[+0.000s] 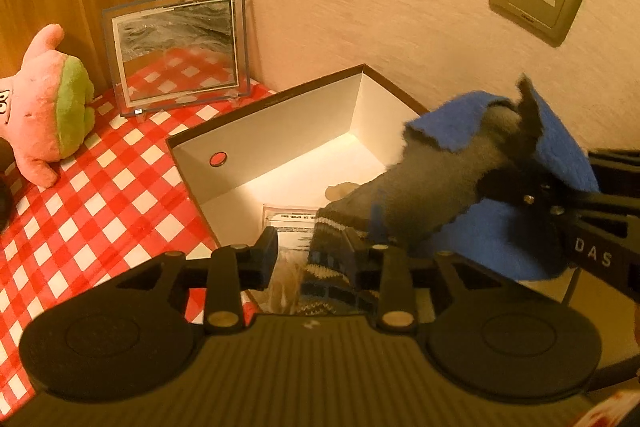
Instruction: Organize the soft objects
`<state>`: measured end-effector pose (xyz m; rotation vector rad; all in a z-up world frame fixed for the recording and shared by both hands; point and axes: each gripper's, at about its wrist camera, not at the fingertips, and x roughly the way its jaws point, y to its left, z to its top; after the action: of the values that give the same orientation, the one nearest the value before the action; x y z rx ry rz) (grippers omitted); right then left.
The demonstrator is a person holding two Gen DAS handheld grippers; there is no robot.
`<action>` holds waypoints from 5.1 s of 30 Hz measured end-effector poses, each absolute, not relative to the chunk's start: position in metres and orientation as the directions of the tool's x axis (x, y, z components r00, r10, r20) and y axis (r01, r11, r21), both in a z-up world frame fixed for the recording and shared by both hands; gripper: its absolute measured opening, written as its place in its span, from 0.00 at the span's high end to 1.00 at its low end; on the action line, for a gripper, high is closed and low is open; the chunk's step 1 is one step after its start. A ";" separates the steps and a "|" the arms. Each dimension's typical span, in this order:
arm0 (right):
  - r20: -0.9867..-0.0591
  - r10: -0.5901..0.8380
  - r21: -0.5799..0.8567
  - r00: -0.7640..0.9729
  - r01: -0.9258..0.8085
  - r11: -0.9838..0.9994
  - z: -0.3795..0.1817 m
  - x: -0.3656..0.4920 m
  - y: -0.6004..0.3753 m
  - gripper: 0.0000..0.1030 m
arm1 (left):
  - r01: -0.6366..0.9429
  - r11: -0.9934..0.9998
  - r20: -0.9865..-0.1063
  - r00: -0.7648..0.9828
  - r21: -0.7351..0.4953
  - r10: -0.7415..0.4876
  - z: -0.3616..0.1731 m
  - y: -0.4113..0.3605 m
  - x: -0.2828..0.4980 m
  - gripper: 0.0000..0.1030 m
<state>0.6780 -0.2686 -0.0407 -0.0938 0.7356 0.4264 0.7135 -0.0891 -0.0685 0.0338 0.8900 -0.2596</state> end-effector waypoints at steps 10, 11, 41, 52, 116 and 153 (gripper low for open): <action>-0.714 0.379 0.080 0.589 -0.469 0.880 -0.060 0.672 -0.256 0.30 | 0.206 0.976 -0.781 0.596 -0.076 -0.187 -0.063 -0.071 0.694 0.66; -0.716 0.382 0.091 0.584 -0.465 0.881 -0.060 0.670 -0.258 0.30 | 0.207 0.975 -0.782 0.595 -0.076 -0.187 -0.063 -0.070 0.690 0.63; -0.713 0.350 0.254 0.607 -0.241 0.937 -0.031 0.453 -0.241 0.30 | 0.265 0.962 -0.752 0.619 -0.071 -0.226 -0.033 0.016 0.462 0.51; -0.685 0.333 0.278 0.648 -0.191 0.942 -0.024 0.271 -0.194 0.30 | 0.278 0.961 -0.727 0.660 0.002 -0.189 -0.028 0.082 0.279 0.49; -0.669 0.512 0.277 0.539 -0.458 0.845 0.024 0.000 -0.292 0.30 | 0.023 1.000 -0.703 0.711 -0.011 -0.024 0.020 -0.008 -0.047 0.41; -0.671 0.510 0.275 0.538 -0.458 0.845 0.024 0.003 -0.293 0.30 | 0.025 1.000 -0.704 0.710 -0.013 -0.027 0.017 -0.007 -0.042 0.41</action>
<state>0.0030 -0.2931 0.0241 0.0687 0.8206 0.5767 -0.0421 -0.0074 0.0173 -0.0025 0.7806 -0.0293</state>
